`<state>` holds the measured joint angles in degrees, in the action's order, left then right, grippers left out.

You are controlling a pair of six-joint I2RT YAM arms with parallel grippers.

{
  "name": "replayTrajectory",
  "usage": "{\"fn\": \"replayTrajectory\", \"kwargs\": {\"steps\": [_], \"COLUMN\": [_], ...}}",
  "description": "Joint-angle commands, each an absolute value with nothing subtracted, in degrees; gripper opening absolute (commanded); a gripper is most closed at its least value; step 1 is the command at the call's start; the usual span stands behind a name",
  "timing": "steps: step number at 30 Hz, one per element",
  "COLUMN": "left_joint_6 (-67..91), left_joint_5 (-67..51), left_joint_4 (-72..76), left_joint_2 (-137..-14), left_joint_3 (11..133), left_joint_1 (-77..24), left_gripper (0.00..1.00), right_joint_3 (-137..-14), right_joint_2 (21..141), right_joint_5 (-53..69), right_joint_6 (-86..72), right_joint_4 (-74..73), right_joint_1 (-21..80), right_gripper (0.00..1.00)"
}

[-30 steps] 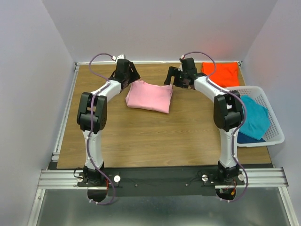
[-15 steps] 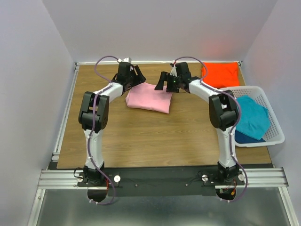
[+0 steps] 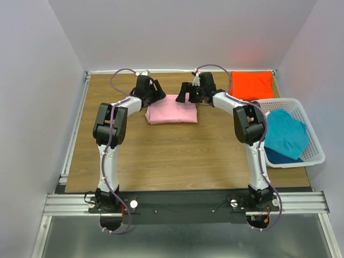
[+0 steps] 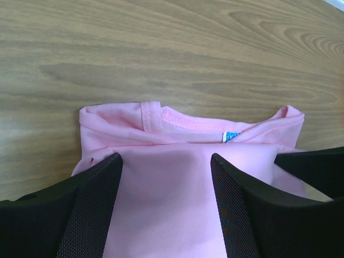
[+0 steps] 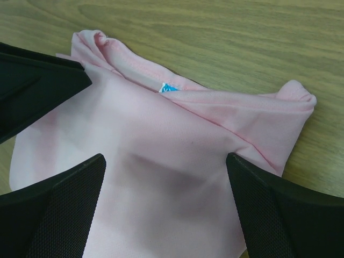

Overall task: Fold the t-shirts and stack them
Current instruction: Fold the tshirt

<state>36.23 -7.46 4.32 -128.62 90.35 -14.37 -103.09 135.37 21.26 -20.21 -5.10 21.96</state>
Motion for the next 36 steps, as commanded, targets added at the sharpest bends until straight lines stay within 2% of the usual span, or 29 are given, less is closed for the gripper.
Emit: {"fn": "replayTrajectory", "kwargs": {"steps": [1, 5, 6, 10, 13, 19, 23, 24, 30, 33, 36], "left_joint_6": [36.39, 37.79, 37.79, 39.72, 41.21, 43.42, 44.12, 45.08, 49.56, 51.94, 52.21], "left_joint_5": [-5.8, -5.45, -5.45, -3.08, -0.71, 4.3, 4.84, 4.22, -2.0, -2.29, -0.45], "left_joint_4": [-0.26, 4.73, 5.7, 8.0, 7.91, 5.11, 3.34, 3.34, 9.13, 13.27, 13.54], "left_joint_2": [-124.82, -114.3, -112.08, -101.71, -93.01, -78.15, -70.5, -68.14, -61.97, -61.26, -62.13], "left_joint_3": [80.2, 67.53, 64.89, 52.4, 43.71, 38.76, 36.4, 35.6, 25.07, 20.31, 18.64], "left_joint_1": [-14.5, -15.73, -16.25, -19.33, -22.23, -25.93, -29.7, -31.53, -36.91, -37.88, -37.79], "left_gripper": [0.75, 0.75, 0.75, 0.75, 0.76, 0.76, 0.76, 0.76, 0.77, 0.77, 0.77], "right_joint_3": [-94.41, -79.6, -79.54, -61.4, -55.13, -49.58, -45.97, -43.88, -36.57, -34.02, -31.91], "right_joint_2": [134.05, 124.83, 122.46, 110.5, 99.28, 85.53, 77.8, 75.35, 72.42, 74.79, 76.46], "right_joint_5": [20.66, 15.4, 14.34, 10.73, 7.13, 6.32, 11.67, 16.13, 29.07, 27.96, 20.69], "right_joint_6": [-17.93, -17.84, -18.62, -22.06, -23.73, -25.4, -27.07, -27.77, -32.86, -34.62, -36.03], "right_joint_4": [-10.28, -10.02, -9.67, -6.33, -6.15, -6.15, -6.07, -5.46, 4.72, 7.82, 7.91], "right_joint_1": [22.15, 23.55, 23.9, 29.07, 31.28, 32.34, 33.83, 34.71, 40.07, 41.31, 41.31], "right_gripper": [1.0, 1.0, 1.0, 1.0, 1.0, 1.0, 1.0, 1.0, 1.0, 1.0, 1.0]}}
